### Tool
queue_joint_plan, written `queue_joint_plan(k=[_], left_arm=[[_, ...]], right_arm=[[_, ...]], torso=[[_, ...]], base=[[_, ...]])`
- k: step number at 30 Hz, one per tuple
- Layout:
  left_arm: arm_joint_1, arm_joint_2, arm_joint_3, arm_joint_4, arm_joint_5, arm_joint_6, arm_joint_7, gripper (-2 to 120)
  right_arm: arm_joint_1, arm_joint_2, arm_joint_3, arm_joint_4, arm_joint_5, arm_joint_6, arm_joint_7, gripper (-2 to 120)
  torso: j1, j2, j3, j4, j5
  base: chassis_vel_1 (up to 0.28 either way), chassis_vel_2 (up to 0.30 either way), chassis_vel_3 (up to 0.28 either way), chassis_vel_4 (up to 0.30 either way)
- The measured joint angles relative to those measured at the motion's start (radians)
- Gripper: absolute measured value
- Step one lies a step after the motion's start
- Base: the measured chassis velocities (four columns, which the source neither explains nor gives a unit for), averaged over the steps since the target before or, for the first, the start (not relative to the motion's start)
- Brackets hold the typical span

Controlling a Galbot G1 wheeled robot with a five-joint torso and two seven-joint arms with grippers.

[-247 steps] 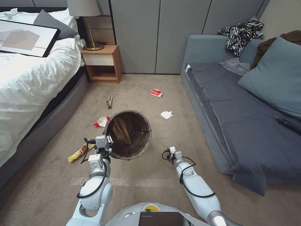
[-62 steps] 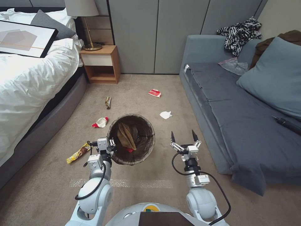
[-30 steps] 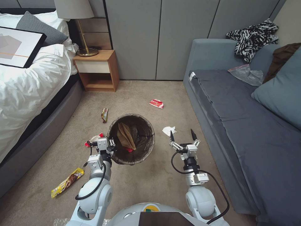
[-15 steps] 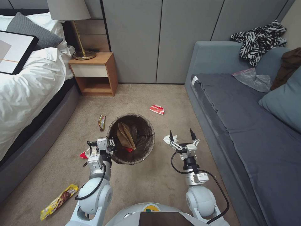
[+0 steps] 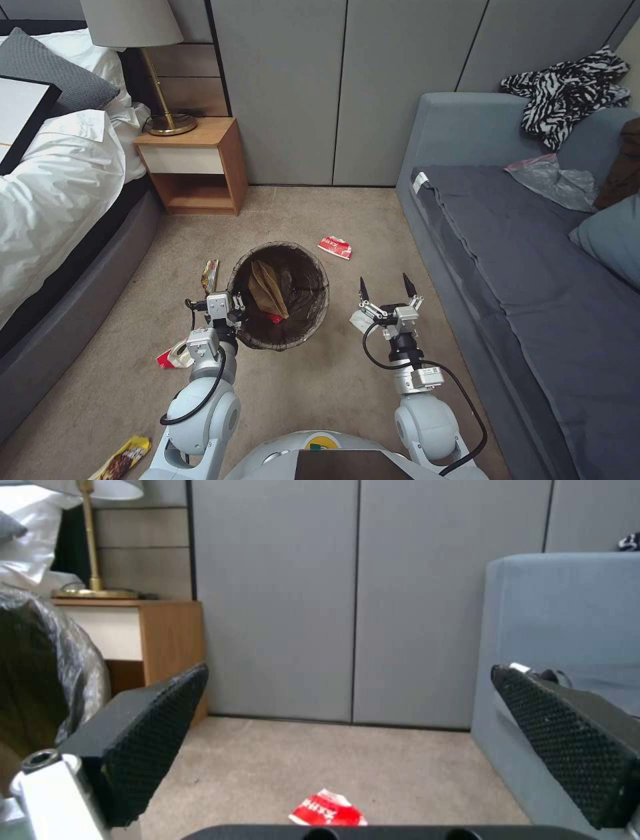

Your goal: Pick up the trash bin, then pick up the garbage from the floor and place it into the trash bin.

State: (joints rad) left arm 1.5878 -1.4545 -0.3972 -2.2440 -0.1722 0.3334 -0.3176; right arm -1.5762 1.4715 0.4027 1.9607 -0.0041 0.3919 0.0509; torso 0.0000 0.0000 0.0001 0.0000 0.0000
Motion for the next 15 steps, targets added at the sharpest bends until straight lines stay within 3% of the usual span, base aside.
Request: queue_joint_plan(k=[15], left_arm=[[-0.001, 0.000, -0.001, 0.004, 0.000, 0.000, 0.000, 2]], right_arm=[[0.004, 0.005, -0.005, -0.025, -0.025, 0.043, -0.011, 100]], torso=[[0.000, 0.000, 0.000, -0.0001, -0.0001]], base=[[-0.154, 0.147, 0.152, -0.153]])
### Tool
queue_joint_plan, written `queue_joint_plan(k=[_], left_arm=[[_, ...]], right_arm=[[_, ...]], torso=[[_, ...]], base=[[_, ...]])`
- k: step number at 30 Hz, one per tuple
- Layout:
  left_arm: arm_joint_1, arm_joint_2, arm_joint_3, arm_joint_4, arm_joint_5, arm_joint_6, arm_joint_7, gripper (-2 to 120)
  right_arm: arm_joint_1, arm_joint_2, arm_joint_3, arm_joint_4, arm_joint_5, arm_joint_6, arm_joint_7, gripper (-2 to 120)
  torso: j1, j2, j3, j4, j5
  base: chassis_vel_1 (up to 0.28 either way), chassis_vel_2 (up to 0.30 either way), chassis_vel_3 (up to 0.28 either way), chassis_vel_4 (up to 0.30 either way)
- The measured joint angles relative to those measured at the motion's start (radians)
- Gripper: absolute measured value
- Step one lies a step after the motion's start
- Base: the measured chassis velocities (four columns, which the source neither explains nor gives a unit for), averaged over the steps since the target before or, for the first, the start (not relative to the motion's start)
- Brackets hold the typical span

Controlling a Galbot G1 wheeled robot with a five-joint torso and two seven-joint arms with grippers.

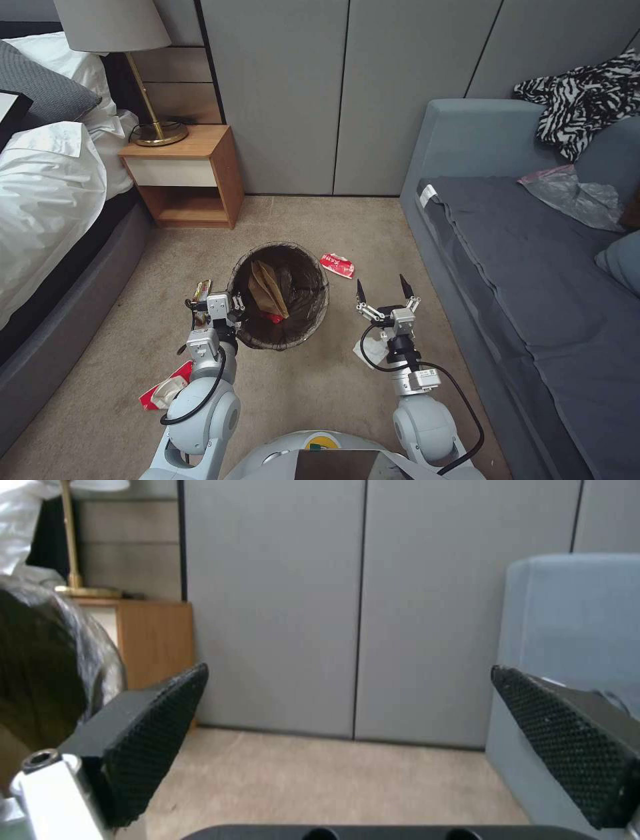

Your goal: Pick up the trash bin, then pick up the garbage from the floor and place it into the trash bin.

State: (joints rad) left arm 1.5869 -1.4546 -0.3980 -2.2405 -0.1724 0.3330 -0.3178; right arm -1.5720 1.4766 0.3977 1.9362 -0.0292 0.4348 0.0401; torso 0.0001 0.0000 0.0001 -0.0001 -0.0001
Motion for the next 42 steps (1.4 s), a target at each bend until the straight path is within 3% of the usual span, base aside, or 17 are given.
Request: queue_joint_plan(k=[13, 16, 17, 19, 21, 24, 25, 27, 38, 42], left_arm=[[0.002, -0.002, -0.005, -0.001, -0.001, -0.002, 0.000, 2], [0.006, -0.002, -0.007, -0.003, -0.001, -0.005, 0.000, 2], [0.006, -0.002, -0.007, -0.003, -0.001, -0.005, 0.000, 2], [0.007, -0.003, -0.008, -0.006, -0.001, -0.006, 0.000, 2], [0.007, -0.004, -0.008, -0.007, -0.001, -0.006, 0.000, 2], [0.009, -0.005, -0.009, -0.009, -0.001, -0.006, 0.000, 2], [0.009, -0.005, -0.009, -0.009, -0.001, -0.006, 0.000, 2], [0.009, -0.005, -0.009, -0.009, -0.001, -0.006, -0.001, 2], [0.005, -0.005, -0.009, -0.007, -0.003, -0.007, -0.001, 2], [0.003, -0.006, -0.004, -0.004, -0.003, -0.007, 0.000, 2]], right_arm=[[0.037, -0.004, 0.011, -0.017, -0.049, 0.028, 0.012, 100], [0.041, -0.022, 0.010, 0.000, -0.043, -0.121, 0.089, 100], [0.041, -0.022, 0.010, 0.000, -0.043, -0.121, 0.089, 100], [0.040, -0.039, 0.002, 0.013, 0.010, -0.254, 0.123, 100], [0.044, -0.044, -0.001, 0.014, 0.032, -0.310, 0.134, 100], [0.067, -0.057, -0.006, -0.005, 0.069, -0.478, 0.162, 100], [0.067, -0.057, -0.006, -0.005, 0.069, -0.478, 0.162, 100], [0.089, -0.068, -0.006, -0.029, 0.094, -0.565, 0.162, 100], [0.158, -0.106, -0.024, -0.105, 0.210, -0.743, 0.144, 100], [0.201, -0.121, -0.050, -0.190, 0.265, -0.800, 0.141, 100]], torso=[[0.000, 0.000, 0.000, 0.0000, 0.0000], [0.000, 0.000, 0.000, 0.0001, 0.0001], [0.000, 0.000, 0.000, 0.0001, 0.0001], [0.000, 0.000, 0.000, 0.0000, 0.0001], [0.000, 0.000, 0.000, -0.0001, 0.0001], [0.000, 0.000, 0.000, 0.0001, 0.0002], [0.000, 0.000, 0.000, 0.0001, 0.0002], [0.000, 0.000, 0.000, 0.0001, 0.0001], [0.000, 0.000, 0.000, -0.0001, 0.0001], [0.000, 0.000, 0.000, 0.0001, 0.0003]], base=[[-0.023, 0.016, 0.021, -0.018], [0.000, 0.000, 0.000, 0.000], [0.000, 0.000, 0.000, 0.000], [0.000, 0.000, 0.000, 0.000], [0.000, 0.000, 0.000, 0.000], [0.000, 0.000, 0.000, 0.000], [0.000, 0.000, 0.000, 0.000], [0.000, 0.000, 0.000, 0.000], [0.000, 0.000, 0.000, 0.000], [0.000, 0.000, 0.000, 0.000]])
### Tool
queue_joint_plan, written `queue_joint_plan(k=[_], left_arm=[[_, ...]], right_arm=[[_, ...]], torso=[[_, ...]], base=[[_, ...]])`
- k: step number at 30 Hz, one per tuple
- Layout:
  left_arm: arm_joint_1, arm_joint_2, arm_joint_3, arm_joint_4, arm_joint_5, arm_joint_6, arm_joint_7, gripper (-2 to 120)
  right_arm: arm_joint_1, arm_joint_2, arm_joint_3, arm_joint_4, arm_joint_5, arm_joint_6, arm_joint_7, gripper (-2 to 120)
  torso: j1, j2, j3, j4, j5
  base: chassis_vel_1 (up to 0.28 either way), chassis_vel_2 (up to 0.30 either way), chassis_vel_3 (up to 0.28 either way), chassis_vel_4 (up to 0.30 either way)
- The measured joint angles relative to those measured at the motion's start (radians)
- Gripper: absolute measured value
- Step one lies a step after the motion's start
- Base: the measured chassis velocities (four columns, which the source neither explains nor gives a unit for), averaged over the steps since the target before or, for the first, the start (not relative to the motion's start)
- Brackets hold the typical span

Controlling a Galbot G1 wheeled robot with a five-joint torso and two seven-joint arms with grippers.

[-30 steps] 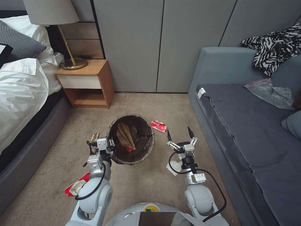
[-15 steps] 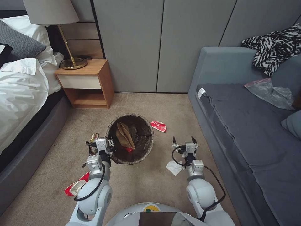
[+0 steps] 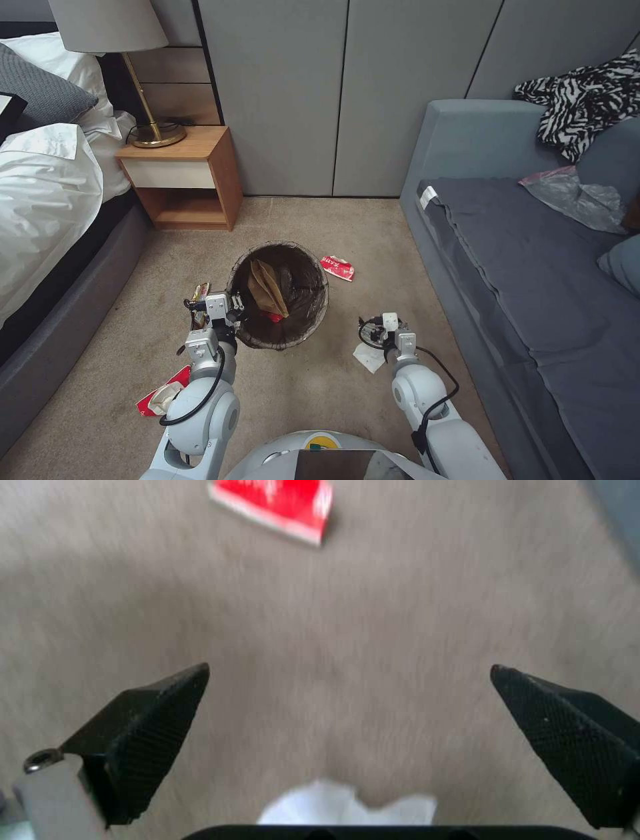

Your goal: Pick up the trash bin, then pick up the garbage from the floor and place it into the trash bin.

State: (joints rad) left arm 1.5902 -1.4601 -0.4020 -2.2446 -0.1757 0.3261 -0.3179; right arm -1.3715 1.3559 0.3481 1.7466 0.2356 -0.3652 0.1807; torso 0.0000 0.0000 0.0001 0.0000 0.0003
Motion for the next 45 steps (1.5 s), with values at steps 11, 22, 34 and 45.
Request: queue_joint_plan(k=[11, 22, 34, 45], left_arm=[[-0.002, 0.003, 0.001, 0.006, 0.000, 0.000, -0.001, 2], [-0.003, 0.007, 0.006, 0.010, -0.002, 0.000, -0.001, 2], [-0.003, 0.011, 0.004, 0.006, -0.004, 0.000, -0.001, 2], [-0.003, 0.006, 0.008, 0.011, 0.004, 0.002, -0.001, 2]], right_arm=[[0.028, -0.016, -0.021, -0.132, 0.120, -0.093, -0.016, 100], [0.014, -0.021, -0.023, -0.181, 0.116, -0.114, -0.020, 100], [0.043, -0.012, -0.021, -0.265, 0.086, -0.078, -0.033, 100], [0.076, -0.003, -0.023, -0.328, 0.063, -0.025, -0.061, 100]], torso=[[0.000, 0.000, 0.000, 0.0000, -0.0002], [0.000, 0.000, 0.000, 0.0000, -0.0002], [0.000, 0.000, 0.000, 0.0000, -0.0002], [0.000, 0.000, 0.000, 0.0000, -0.0003]], base=[[0.000, 0.000, 0.000, 0.000], [0.000, 0.000, 0.000, 0.000], [0.000, 0.000, 0.000, 0.000], [0.000, 0.000, 0.000, 0.000]])
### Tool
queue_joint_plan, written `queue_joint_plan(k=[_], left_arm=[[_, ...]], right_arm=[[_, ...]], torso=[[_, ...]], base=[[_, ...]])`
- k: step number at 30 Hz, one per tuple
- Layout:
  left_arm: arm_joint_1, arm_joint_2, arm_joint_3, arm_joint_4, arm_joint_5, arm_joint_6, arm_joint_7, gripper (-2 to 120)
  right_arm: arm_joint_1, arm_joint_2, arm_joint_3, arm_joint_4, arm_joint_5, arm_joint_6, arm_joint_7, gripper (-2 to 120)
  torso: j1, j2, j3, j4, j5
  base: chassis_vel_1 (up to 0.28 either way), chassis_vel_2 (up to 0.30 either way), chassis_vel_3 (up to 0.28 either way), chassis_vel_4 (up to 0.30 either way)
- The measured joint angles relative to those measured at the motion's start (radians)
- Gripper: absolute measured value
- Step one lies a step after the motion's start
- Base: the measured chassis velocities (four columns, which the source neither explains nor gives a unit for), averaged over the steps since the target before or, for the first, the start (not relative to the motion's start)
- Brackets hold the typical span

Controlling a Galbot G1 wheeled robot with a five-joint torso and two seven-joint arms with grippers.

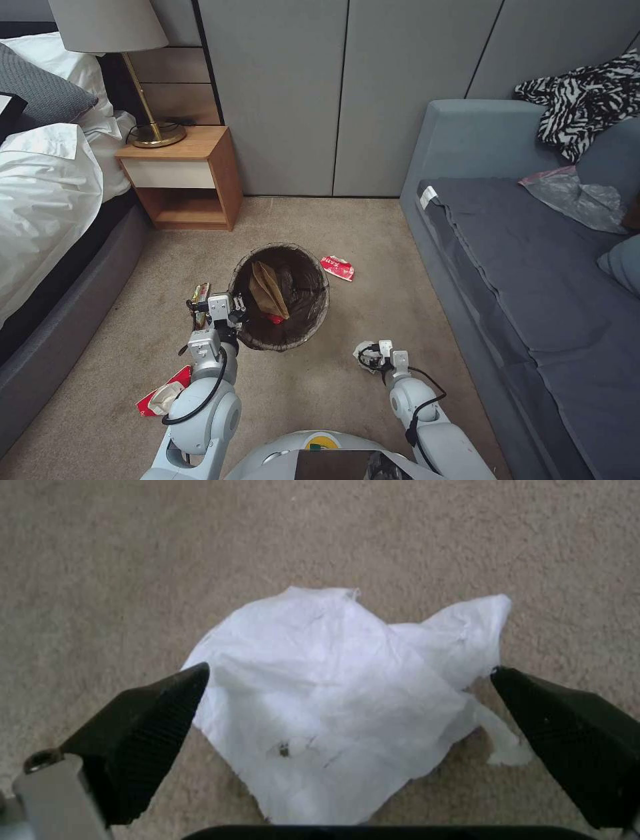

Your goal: Pick up the trash bin, then pick up the garbage from the floor and place it into the trash bin.

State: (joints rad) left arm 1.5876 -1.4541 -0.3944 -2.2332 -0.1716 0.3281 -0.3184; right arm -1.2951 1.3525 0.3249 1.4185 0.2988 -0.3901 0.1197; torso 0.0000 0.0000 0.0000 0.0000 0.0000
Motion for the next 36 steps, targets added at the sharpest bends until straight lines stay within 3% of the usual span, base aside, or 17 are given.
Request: queue_joint_plan(k=[8, 18, 21, 24, 29, 36], left_arm=[[0.002, -0.001, -0.001, -0.001, 0.002, 0.000, 0.000, 2], [0.003, -0.001, -0.003, -0.005, 0.002, 0.000, 0.000, 2], [0.003, -0.001, -0.004, -0.005, 0.002, 0.000, 0.000, 2], [0.003, -0.002, -0.003, -0.005, 0.002, 0.000, -0.001, 2], [0.003, -0.001, -0.006, -0.008, 0.000, 0.000, -0.001, 2], [0.003, -0.002, -0.007, -0.010, -0.001, -0.001, -0.001, 2]], right_arm=[[0.012, 0.007, -0.002, -0.028, -0.012, 0.017, -0.003, 97], [0.020, 0.013, -0.002, -0.076, -0.038, 0.056, -0.010, 58], [0.020, 0.013, -0.001, -0.078, -0.040, 0.058, -0.011, 51], [0.020, 0.016, -0.001, -0.086, -0.046, 0.064, -0.016, 34], [0.022, 0.017, -0.001, -0.093, -0.057, 0.071, -0.018, 17], [0.024, 0.016, 0.002, -0.097, -0.064, 0.076, -0.018, 0]], torso=[[0.000, 0.000, 0.000, 0.0000, 0.0000], [0.000, 0.000, 0.000, -0.0002, -0.0005], [0.000, 0.000, 0.000, -0.0002, -0.0006], [0.000, 0.000, 0.000, 0.0001, -0.0002], [0.000, 0.000, 0.000, 0.0006, 0.0006], [0.000, 0.000, 0.000, 0.0002, 0.0005]], base=[[0.000, 0.000, 0.000, 0.000], [0.000, 0.000, 0.000, 0.000], [0.000, 0.000, 0.000, 0.000], [0.000, 0.000, 0.000, 0.000], [0.000, 0.000, 0.000, 0.000], [0.000, 0.000, 0.000, 0.000]])
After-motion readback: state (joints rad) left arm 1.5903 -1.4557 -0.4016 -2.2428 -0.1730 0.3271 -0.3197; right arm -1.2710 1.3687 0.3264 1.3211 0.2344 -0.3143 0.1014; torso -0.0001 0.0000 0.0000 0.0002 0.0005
